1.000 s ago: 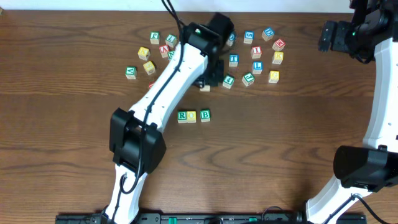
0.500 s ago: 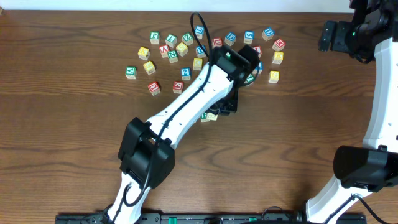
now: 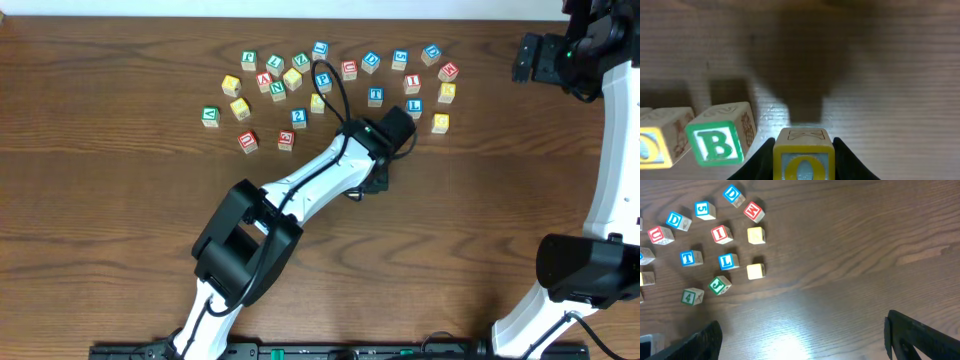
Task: Spell out ROBOT
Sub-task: 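Carry the yellow O block right of the green B and set it down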
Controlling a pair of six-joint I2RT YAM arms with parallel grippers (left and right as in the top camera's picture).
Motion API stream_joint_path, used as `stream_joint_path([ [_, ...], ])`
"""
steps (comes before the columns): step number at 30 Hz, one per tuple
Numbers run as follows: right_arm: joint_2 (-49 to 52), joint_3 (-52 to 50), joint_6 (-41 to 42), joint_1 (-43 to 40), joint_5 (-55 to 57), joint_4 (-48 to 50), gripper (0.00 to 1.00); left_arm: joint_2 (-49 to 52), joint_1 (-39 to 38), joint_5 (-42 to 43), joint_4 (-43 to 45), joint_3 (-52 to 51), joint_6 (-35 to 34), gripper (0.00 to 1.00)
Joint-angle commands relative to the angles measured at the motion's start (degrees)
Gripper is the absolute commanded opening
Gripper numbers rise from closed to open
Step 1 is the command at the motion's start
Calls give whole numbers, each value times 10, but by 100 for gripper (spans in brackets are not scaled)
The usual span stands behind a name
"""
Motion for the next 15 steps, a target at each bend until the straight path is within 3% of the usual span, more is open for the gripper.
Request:
stream_joint_path([
  [1, 0, -1, -7, -2, 0, -1, 99, -9, 4, -48, 3, -22, -32, 20],
  [15, 0, -1, -7, -2, 0, -1, 99, 7, 10, -48, 19, -27, -43, 21],
])
